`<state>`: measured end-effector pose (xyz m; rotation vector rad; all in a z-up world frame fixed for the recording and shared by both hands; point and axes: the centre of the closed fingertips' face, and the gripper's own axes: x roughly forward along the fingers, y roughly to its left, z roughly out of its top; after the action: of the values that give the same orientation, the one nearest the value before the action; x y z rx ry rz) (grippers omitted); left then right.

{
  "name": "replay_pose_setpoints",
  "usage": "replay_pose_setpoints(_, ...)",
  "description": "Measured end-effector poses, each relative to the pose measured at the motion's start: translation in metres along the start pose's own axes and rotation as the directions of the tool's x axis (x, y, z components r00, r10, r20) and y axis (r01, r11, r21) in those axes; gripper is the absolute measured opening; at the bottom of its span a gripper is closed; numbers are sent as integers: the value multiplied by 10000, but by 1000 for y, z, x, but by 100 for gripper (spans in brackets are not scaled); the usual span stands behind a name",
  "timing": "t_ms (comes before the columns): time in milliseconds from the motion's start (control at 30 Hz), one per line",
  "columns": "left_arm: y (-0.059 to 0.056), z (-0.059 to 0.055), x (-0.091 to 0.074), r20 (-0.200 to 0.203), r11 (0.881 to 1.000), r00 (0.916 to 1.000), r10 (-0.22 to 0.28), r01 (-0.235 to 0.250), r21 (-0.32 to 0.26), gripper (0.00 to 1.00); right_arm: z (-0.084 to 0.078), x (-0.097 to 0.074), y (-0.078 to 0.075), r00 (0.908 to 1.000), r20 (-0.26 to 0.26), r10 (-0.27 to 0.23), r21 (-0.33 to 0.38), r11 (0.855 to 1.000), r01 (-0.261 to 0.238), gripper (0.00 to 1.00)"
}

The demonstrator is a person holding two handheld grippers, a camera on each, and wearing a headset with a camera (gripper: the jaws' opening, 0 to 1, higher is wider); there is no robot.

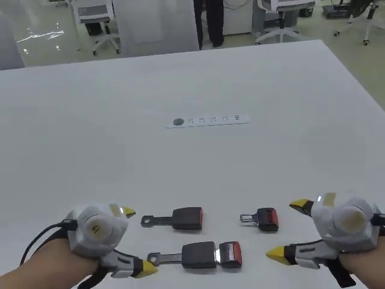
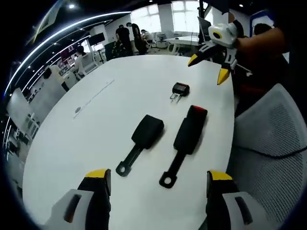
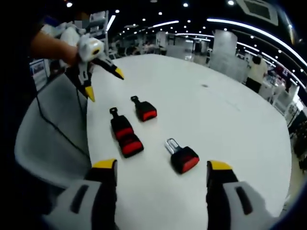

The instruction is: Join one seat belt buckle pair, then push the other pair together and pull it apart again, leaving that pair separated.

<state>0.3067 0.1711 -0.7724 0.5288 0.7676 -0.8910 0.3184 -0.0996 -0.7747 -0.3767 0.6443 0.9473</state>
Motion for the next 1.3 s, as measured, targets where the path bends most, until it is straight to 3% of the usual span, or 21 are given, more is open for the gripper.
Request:
replay_pose_setpoints(167,4,-10,-23,477,9960,9974,538,-502,-734,92,-5,-17,10,9998,116,-162,149,9998,160,88)
replay_pose_setpoints(233,3,-15,-27,586,9932,9967,562,-499,-1048,96,-5,-23,13,9996,172,-237,251,9994,233,91)
replay_pose_setpoints(300,-5,-20,-29,663,9909,9971,385,-296,-1316,100,-8,-26,16,9991,241,-336,256,9991,330,98)
replay_pose_setpoints(467,-20,-27,-30,623,9921,9974,349,-270,-1227,100,-13,-28,28,9990,245,-363,305,9989,356,100)
replay_pose_setpoints(700,-30,-31,-28,528,9928,9981,302,-239,-1170,100,-8,-35,37,9981,345,-509,448,9978,493,100)
replay_pose_setpoints(1300,-52,-35,-30,610,9944,9981,36,29,-1058,100,-2,-42,41,9946,275,-1005,721,9925,983,99)
